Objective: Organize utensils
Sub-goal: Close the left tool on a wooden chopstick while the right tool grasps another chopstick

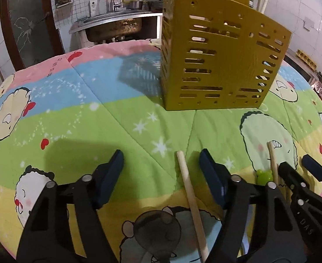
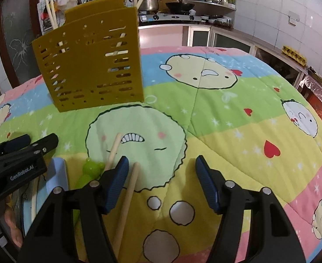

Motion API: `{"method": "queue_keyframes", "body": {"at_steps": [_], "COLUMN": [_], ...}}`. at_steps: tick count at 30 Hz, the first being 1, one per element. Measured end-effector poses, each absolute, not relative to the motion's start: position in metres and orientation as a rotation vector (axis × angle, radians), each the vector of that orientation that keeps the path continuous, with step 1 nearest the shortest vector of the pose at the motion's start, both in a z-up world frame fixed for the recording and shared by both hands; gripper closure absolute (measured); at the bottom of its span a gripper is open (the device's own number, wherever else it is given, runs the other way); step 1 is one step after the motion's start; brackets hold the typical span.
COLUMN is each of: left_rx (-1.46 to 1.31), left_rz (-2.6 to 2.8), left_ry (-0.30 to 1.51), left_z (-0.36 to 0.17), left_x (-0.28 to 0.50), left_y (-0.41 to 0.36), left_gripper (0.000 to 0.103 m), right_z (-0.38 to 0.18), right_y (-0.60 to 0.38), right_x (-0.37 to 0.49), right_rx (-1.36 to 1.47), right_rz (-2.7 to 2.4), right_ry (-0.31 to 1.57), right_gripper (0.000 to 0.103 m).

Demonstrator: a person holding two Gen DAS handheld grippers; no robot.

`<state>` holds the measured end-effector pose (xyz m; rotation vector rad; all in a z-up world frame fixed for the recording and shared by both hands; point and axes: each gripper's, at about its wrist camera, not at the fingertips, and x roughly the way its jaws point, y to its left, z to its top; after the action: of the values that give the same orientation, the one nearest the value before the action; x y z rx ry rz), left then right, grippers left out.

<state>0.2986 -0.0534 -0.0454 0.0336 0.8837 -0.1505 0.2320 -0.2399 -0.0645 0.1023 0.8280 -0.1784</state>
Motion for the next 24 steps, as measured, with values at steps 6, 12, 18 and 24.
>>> {"method": "queue_keyframes", "body": {"at_steps": [6,12,18,24], "left_rx": [0.057,0.057,0.067,0.053], "left_rz": [-0.176,-0.176,-0.194,-0.194], "left_ry": [0.886,0.898,0.904,0.911], "left_z": [-0.047,-0.045,-0.045,-0.045], "left_x": [0.289,0.286,0.285,0.287], "left_y": [-0.064,-0.069,-0.076,-0.074], "left_gripper": [0.054,0.065,0.083,0.089], "right_z": [-0.066,-0.067,-0.067,-0.067], "right_y": [-0.237,-0.232,-0.228,-0.228], "right_x": [0.232,0.233,0.237,0.242], "right_rx": [0.107,0.121,0.119,0.137], "right_rz": [-0.159,-0.147,-0.139,-0.13], "right_ry": [0.838,0.855,0.861,0.859], "right_gripper": [0.06,0.072,0.083,0.094]}}
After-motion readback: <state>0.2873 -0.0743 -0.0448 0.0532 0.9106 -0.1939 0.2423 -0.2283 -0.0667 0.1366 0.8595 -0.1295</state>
